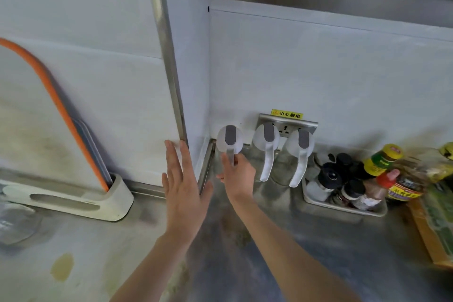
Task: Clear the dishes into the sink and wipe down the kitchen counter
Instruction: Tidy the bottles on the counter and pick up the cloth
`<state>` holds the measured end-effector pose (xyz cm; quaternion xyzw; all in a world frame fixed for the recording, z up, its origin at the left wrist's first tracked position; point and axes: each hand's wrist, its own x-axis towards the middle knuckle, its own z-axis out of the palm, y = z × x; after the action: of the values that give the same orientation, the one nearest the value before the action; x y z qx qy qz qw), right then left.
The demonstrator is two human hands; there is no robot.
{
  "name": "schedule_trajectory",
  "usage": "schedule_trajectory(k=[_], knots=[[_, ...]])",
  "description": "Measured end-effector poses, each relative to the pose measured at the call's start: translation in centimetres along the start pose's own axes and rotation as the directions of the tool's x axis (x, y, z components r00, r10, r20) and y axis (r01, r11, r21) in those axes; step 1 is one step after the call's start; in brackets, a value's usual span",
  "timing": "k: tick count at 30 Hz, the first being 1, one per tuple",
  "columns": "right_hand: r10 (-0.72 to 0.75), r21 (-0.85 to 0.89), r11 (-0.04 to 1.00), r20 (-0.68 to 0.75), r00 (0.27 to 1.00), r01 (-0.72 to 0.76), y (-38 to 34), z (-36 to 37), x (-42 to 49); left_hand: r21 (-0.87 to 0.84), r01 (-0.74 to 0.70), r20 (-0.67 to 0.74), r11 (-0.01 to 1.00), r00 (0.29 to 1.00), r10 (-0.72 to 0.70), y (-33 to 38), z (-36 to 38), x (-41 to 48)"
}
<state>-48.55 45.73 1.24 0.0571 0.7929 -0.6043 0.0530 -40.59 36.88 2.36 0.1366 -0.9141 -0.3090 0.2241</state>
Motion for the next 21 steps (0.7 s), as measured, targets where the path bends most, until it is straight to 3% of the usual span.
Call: schedule_trajectory(k=[10, 21], knots=[[-0.004, 0.012, 1.0, -0.063, 0.998, 0.005, -0.3, 1.9, 3.3, 0.048, -0.027, -0.003, 0.998, 1.0, 0.027, -0.8, 0.1, 0.1], [0.008, 0.01, 1.0, 0.006, 1.0, -0.008, -0.2, 1.0, 2.7, 0.074, -0.036, -0.007, 0.997, 0.999, 0.037, -0.8, 0.2, 0.0]])
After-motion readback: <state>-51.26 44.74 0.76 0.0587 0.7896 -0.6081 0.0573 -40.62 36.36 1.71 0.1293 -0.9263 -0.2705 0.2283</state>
